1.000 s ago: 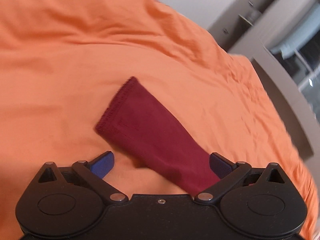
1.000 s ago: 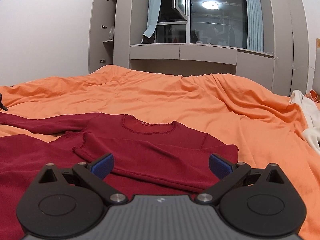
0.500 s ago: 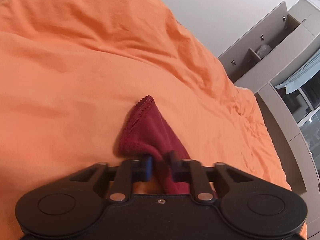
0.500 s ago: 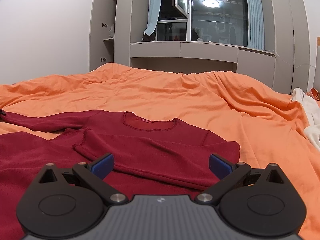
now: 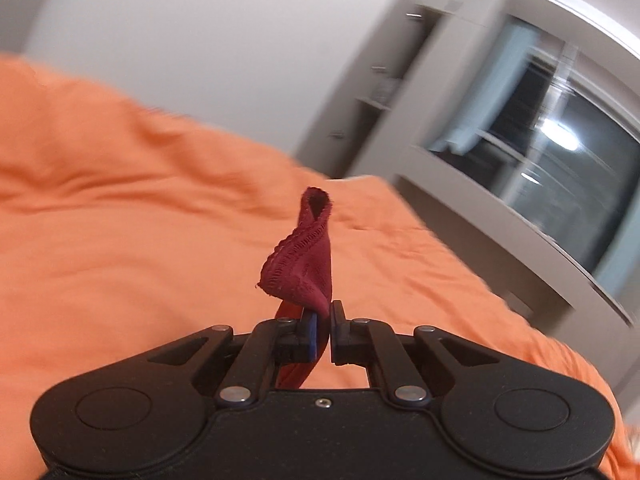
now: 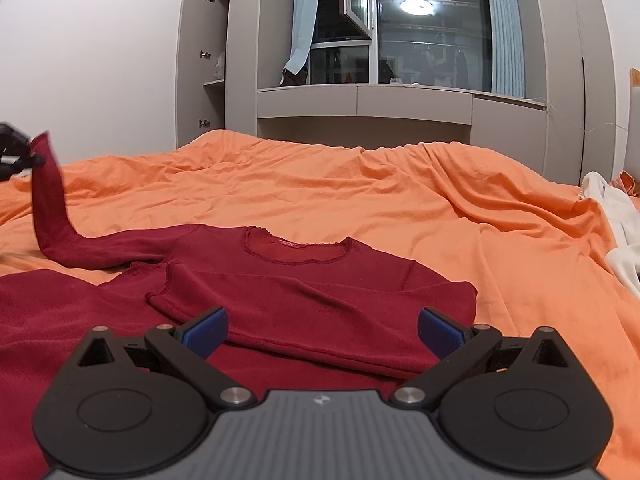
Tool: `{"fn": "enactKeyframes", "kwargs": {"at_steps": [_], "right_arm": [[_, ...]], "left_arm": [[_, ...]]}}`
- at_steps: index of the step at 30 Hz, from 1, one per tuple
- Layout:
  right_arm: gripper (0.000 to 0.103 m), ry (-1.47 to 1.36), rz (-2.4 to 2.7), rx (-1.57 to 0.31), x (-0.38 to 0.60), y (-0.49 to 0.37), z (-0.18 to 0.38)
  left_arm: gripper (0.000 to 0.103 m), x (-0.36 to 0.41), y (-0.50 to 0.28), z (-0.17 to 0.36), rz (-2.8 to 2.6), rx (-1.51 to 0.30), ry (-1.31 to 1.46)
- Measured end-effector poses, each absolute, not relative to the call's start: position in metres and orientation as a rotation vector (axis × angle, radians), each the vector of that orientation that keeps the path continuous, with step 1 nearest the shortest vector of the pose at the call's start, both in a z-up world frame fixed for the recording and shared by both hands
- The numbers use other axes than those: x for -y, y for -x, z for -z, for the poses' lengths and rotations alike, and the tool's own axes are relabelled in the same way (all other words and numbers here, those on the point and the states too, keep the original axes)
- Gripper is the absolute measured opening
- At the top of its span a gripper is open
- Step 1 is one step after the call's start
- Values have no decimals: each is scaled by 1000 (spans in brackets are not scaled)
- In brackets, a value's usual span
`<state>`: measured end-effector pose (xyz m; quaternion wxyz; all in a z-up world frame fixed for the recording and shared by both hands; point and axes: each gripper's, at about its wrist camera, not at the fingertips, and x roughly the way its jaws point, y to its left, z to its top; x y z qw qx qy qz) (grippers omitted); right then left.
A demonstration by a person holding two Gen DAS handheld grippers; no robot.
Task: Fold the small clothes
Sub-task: 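Lay the held sleeve across the shirt body and open the left tool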
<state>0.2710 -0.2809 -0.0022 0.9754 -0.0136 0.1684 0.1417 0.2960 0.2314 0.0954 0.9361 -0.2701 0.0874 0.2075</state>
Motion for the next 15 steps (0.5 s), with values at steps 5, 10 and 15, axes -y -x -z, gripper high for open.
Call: {"fn": "enactKeyframes", "kwargs": {"at_steps": [5,10,15], "right_arm": [[103,10,-256,-338,288,-270,1],[103,-34,-206,-346,302,-272,0],[103,-80,-146,-363,314,-274,1]], "left_arm": [[5,-159,-314,-120,-269,-162,436],[5,-82,-338,-125,-115,-191,370],[5,-9,-357,-100,6,-264,267]]}}
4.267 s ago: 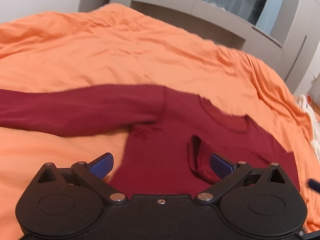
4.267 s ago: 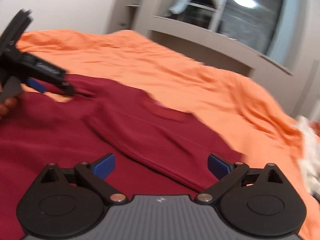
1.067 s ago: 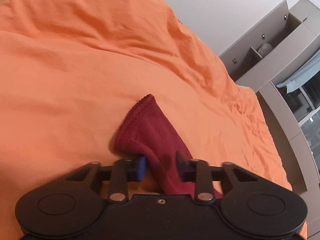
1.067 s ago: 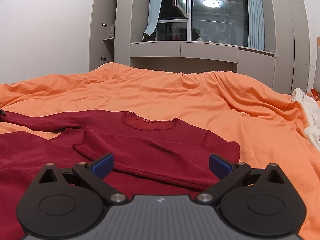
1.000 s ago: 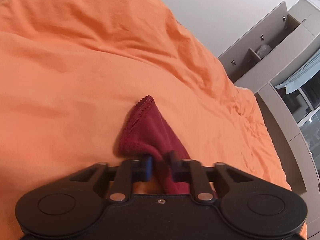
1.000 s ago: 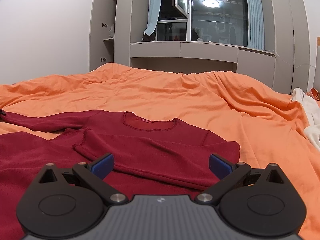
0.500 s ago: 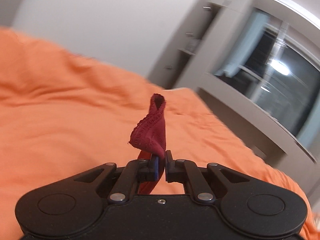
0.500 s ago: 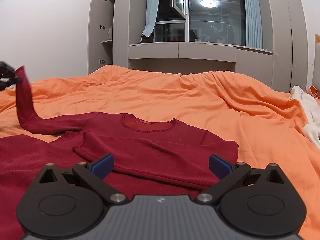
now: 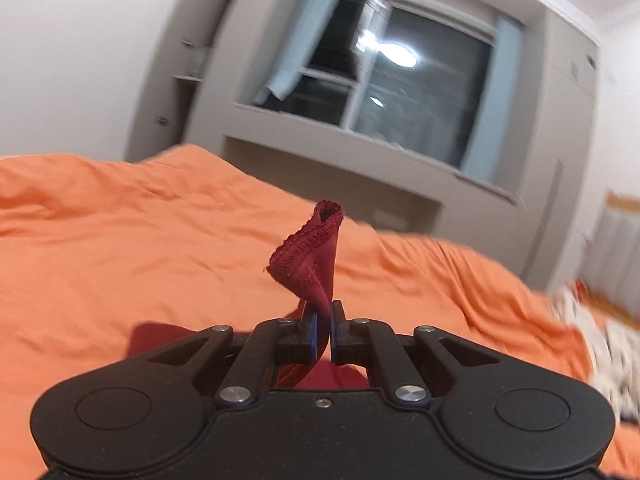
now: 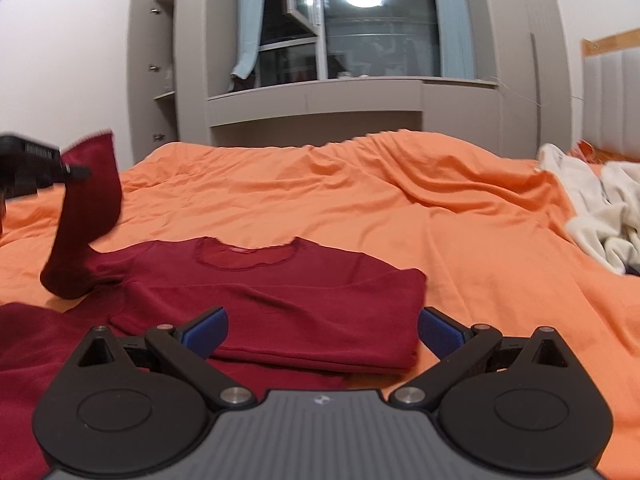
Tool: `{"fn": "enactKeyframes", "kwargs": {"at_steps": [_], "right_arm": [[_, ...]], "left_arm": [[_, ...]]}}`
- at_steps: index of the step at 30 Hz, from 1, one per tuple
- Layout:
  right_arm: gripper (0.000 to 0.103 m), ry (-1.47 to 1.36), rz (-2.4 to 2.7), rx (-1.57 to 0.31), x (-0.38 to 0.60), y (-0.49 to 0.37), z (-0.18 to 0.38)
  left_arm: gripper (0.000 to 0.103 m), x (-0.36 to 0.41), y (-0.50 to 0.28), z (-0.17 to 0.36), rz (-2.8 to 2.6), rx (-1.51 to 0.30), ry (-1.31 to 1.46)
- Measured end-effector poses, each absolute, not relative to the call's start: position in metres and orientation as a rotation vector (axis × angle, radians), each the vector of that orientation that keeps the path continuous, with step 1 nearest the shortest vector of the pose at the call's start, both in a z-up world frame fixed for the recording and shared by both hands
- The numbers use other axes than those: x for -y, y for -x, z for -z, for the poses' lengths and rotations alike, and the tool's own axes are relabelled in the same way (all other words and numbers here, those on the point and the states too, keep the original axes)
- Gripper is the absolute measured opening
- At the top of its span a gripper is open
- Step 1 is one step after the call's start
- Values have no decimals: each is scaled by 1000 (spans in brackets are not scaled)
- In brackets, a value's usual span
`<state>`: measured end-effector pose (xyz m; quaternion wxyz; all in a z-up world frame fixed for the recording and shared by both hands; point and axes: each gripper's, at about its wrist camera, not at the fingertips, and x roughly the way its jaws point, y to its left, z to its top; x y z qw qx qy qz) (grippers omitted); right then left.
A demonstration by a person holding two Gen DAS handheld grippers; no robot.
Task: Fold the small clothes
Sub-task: 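Lay the held sleeve across the shirt body and open the left tool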
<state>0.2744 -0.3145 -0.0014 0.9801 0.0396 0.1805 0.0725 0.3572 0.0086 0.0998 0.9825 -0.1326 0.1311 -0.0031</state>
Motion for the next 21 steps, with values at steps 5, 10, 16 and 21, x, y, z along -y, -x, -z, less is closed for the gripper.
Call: {"fn": "enactKeyframes", "kwargs": {"at_steps": [5,10,16,21], "right_arm": [[103,-72,-56,-384,323,-278,5],[103,-108,4,-403,336,-282,8],[103,-137,41,-422,344,-286,11],[103,-131,36,-430,344,-289,12]], "left_arm": [[5,46,-376,-60,125,-374,223],[5,87,-383,-22,215,-462,124],[6,90,-381,8,267,-571,92],[16,87,-388,19,311,-657,96]]}}
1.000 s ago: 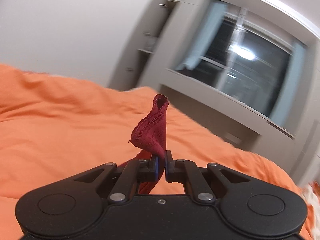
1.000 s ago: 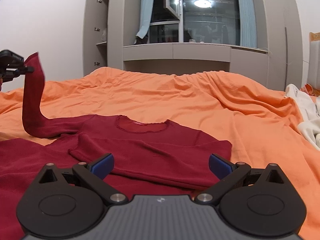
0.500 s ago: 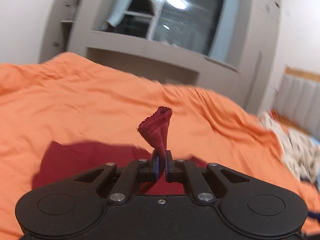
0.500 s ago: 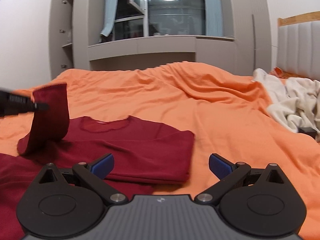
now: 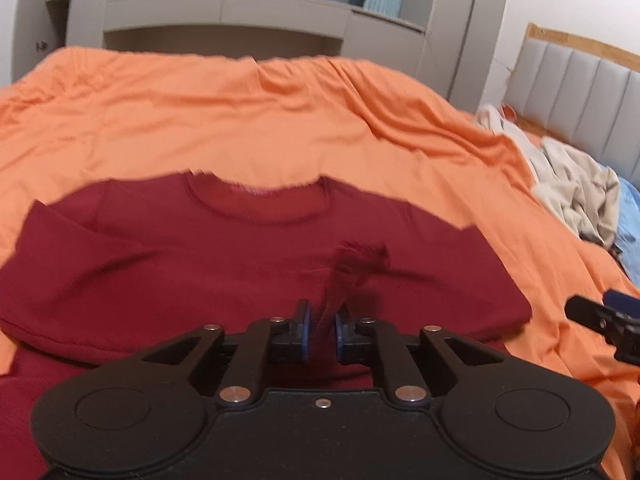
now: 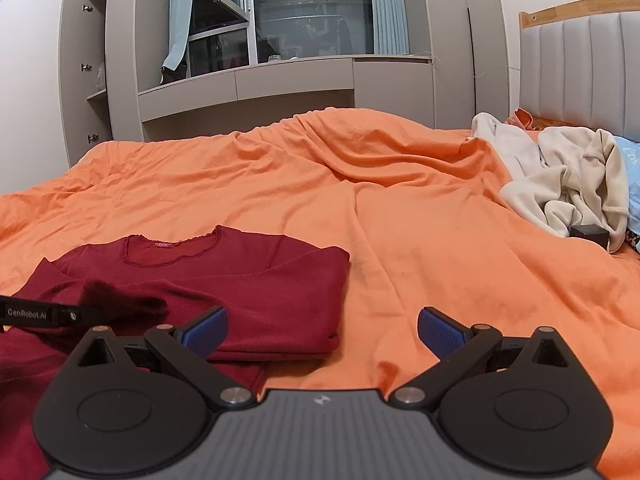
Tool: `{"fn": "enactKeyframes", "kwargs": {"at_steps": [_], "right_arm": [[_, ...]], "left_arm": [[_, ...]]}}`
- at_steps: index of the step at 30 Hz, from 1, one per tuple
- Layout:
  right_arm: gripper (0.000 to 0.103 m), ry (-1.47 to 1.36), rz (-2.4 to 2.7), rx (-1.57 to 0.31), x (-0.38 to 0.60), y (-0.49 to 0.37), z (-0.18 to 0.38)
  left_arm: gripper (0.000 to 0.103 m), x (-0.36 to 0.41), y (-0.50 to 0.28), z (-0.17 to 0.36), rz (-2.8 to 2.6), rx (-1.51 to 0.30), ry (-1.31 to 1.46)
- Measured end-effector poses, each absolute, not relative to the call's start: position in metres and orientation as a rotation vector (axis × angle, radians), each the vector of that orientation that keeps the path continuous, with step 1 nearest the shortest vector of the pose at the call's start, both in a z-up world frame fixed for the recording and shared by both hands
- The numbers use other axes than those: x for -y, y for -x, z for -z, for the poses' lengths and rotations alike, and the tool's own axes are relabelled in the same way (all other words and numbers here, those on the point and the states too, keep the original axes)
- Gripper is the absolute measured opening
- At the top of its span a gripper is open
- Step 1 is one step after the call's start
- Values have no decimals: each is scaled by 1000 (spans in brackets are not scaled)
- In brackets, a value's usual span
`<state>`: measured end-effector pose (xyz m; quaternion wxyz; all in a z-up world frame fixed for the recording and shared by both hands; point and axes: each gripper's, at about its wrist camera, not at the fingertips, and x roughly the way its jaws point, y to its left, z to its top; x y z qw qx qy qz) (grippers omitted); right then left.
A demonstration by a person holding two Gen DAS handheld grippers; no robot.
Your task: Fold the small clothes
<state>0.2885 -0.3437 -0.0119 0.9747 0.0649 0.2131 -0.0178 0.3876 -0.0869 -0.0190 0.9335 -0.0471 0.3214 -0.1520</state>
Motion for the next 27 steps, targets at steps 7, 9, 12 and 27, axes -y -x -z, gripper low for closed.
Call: {"fn": "enactKeyframes", "kwargs": {"at_steps": [7,9,12,27], "right_arm": [[103,-122,28,-447,341,-291,13],[103,-116,25,-456,341,-293,13],[103,-109,19,-464,339,-293,14],[103,-54,-15,-495,329,-292,19]], "left_arm": [[38,90,-389,26,363,-749,86],[52,89,-388,26,371,-764,93],[77,86,-387,25,385,-774,97],[102,-26,-366,-26,129,-665,112]]}}
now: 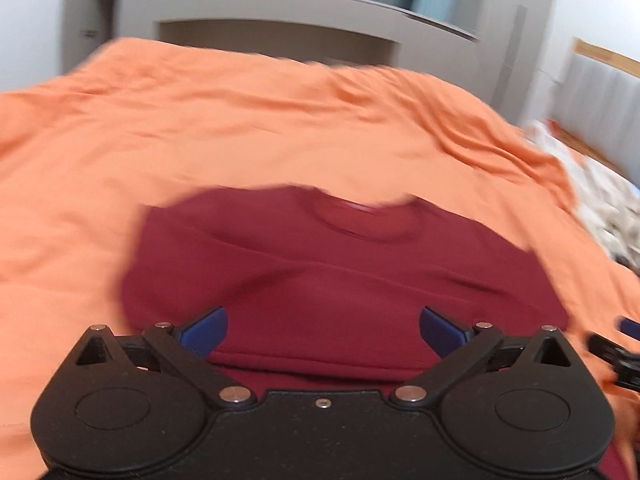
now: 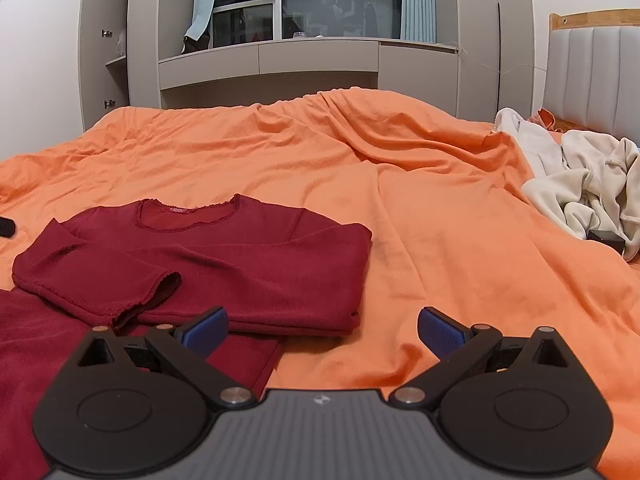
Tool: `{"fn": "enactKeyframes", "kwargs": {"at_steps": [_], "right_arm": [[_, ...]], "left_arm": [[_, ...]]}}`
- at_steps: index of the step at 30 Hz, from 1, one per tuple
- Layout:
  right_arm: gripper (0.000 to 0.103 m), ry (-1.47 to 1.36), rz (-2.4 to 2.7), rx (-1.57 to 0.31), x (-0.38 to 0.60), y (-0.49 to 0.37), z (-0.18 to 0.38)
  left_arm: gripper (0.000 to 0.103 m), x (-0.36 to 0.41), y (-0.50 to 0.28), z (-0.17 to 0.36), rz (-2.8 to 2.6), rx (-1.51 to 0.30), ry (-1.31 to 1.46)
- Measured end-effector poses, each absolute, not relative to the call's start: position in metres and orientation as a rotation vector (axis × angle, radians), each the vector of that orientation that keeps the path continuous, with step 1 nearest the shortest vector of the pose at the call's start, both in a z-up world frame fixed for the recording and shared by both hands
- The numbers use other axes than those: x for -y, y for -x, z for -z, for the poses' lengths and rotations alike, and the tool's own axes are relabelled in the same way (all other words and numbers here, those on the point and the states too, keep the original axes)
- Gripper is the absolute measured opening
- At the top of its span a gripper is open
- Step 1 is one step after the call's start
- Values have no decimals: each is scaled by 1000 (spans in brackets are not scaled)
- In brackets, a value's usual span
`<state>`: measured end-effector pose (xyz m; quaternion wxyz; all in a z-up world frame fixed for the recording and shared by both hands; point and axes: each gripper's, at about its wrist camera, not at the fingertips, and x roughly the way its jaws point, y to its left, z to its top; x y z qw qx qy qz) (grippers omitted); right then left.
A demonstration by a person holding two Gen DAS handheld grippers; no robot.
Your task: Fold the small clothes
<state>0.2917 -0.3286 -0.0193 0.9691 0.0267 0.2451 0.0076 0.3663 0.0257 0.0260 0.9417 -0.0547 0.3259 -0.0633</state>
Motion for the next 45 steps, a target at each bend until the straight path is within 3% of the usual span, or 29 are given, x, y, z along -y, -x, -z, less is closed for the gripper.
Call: {"fn": "enactKeyframes", "kwargs": {"at_steps": [11,18,24,27,28,30,32,39,45], "right_arm": [[103,17,-129,-469,312,-286,21],[103,64,-164,-482,303,-287,25],[103,71,-173,-498,303,-288,27],[103,77,-175,-497,302,-288,27],[103,78,-175,-496,302,-288,27],[103,79,-175,-495,302,-288,27],[103,78,-174,-495,303,-288,27],[103,85,-176,-493,303,-288,27],[103,70,-220,-489,303,-289,22]], "left_arm": [[102,-172,-401,-4,-17,-633,404],[98,-179,-436,23,112,-707,444],[86,-185,-450,44,155,-804,557],[65,-188,-450,46,158,-836,601],[50,-188,-450,46,163,-838,603],[40,-185,-450,44,143,-856,587],[19,-183,-450,43,84,-881,559],[17,-155,-445,24,-70,-880,311],[36,-164,-443,23,-72,-882,363]]}}
